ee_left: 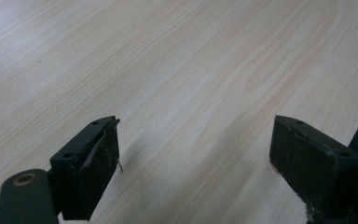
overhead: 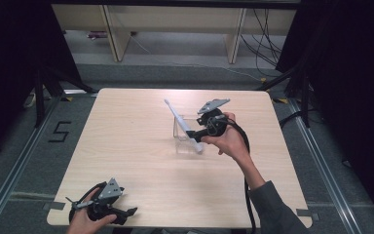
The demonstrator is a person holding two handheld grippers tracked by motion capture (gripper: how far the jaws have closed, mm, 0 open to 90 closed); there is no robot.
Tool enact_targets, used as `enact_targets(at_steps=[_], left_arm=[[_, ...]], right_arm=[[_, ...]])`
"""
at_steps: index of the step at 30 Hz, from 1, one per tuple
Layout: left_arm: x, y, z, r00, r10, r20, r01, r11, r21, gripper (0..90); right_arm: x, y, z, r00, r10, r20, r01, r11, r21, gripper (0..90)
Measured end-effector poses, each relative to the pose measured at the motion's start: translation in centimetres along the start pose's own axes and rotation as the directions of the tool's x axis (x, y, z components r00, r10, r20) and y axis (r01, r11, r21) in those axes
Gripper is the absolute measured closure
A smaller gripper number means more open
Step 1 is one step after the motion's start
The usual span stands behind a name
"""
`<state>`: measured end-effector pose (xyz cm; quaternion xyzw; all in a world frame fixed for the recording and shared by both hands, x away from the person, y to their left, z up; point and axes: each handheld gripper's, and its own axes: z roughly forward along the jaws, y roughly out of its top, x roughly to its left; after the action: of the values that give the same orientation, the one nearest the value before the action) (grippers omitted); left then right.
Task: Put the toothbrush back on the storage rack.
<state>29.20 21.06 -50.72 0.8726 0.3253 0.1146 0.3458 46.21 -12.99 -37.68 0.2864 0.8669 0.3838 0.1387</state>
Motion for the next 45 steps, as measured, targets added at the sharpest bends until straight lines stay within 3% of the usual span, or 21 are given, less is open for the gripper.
enact_targets(at_steps=[4, 5, 6, 8, 13, 15, 18, 19, 21, 26, 28, 30, 34, 35, 44, 45], left_arm=[[0.0, 0.1, 0.0, 1.0, 0.0, -0.002, 0.0, 1.0, -0.007, 15.4], [0.0, 0.1, 0.0, 1.0, 0.003, -0.001, -0.003, 1.0, -0.002, 15.4], [0.0, 0.0, 0.0, 1.0, 0.001, 0.0, -0.001, 1.0, -0.001, 15.4], [0.0, 0.0, 0.0, 1.0, 0.001, 0.0, -0.001, 1.0, -0.002, 15.4], [-0.1, 0.1, 0.0, 1.0, 0.0, 0.001, 0.0, 1.0, -0.004, 15.4], [-0.1, 0.1, 0.0, 1.0, -0.003, 0.001, 0.003, 1.0, -0.006, 15.4], [-0.1, 0.1, -0.1, 1.0, 0.003, 0.001, -0.003, 0.9999, -0.01, 15.4], [-0.1, 0.2, -0.1, 1.0, -0.002, 0.003, 0.002, 0.9999, -0.015, 15.4], [-0.2, 0.2, -0.1, 1.0, 0.008, 0.005, -0.008, 0.9999, -0.011, 15.4], [-0.3, 0.2, -0.2, 1.0, 0.003, 0.005, -0.003, 0.9999, -0.015, 15.4], [-0.2, 0.2, -0.2, 1.0, 0.006, 0.003, -0.006, 0.9998, -0.017, 15.4], [-0.2, 0.2, -0.2, 1.0, 0.006, 0.003, -0.006, 0.9998, -0.017, 15.4], [-0.3, 0.2, -0.2, 1.0, 0.006, 0.004, -0.006, 0.9999, -0.015, 15.4], [-0.3, 0.2, -0.2, 1.0, 0.006, 0.004, -0.006, 0.9999, -0.015, 15.4], [-0.3, 0.2, -0.1, 1.0, 0.003, 0.007, -0.003, 0.9999, -0.014, 15.4], [-0.3, 0.2, -0.2, 0.9999, 0.008, 0.014, -0.008, 0.9998, -0.018, 15.4]], right_arm=[[-0.1, -0.5, -0.3, 1.0, 0.003, -0.001, -0.003, 1.0, 0.004, 37.2], [-0.1, -0.7, -0.5, 0.9997, 0.025, -0.003, -0.024, 1.0, 0.015, 37.2], [-0.3, -1.0, -0.5, 0.9999, -0.012, -0.012, 0.012, 1.0, -0.002, 37.1], [-0.3, -1.5, -0.7, 0.9999, 0.009, -0.007, -0.009, 1.0, -0.006, 36.8], [-0.3, -2.2, -0.7, 0.9998, 0.007, -0.018, -0.007, 1.0, -0.023, 36.2], [-0.2, -2.5, -1.0, 0.9997, 0.02, -0.012, -0.02, 1.0, 0.003, 35.9], [-0.5, -2.8, -0.9, 1.0, 0.009, -0.002, -0.009, 1.0, -0.03, 35.4], [-0.5, -2.9, -1.2, 0.9997, 0.023, -0.004, -0.023, 1.0, -0.003, 35.1], [-0.7, -3.2, -1.1, 1.0, -0.003, -0.002, 0.003, 1.0, -0.019, 34.8], [-0.9, -4.1, -1.6, 0.9995, 0.031, 0.005, -0.03, 0.999, -0.011, 34.4], [-1.0, -4.3, -1.4, 0.9997, 0.026, 0.005, -0.025, 0.999, -0.033, 34.4], [-1.1, -4.5, -1.8, 0.9994, 0.033, 0.004, -0.033, 0.999, -0.009, 33.8], [-1.4, -4.9, -2.1, 0.9998, 0.02, 0.0, -0.02, 1.0, -0.02, 33.8], [-1.2, -5.1, -2.2, 0.9992, 0.04, 0.0, -0.04, 0.999, -0.015, 33.7], [-1.2, -5.9, -2.4, 0.9981, 0.059, 0.016, -0.058, 0.998, -0.017, 33.1], [-1.3, -6.0, -2.3, 0.9989, 0.039, 0.025, -0.038, 0.999, -0.034, 33.1]])
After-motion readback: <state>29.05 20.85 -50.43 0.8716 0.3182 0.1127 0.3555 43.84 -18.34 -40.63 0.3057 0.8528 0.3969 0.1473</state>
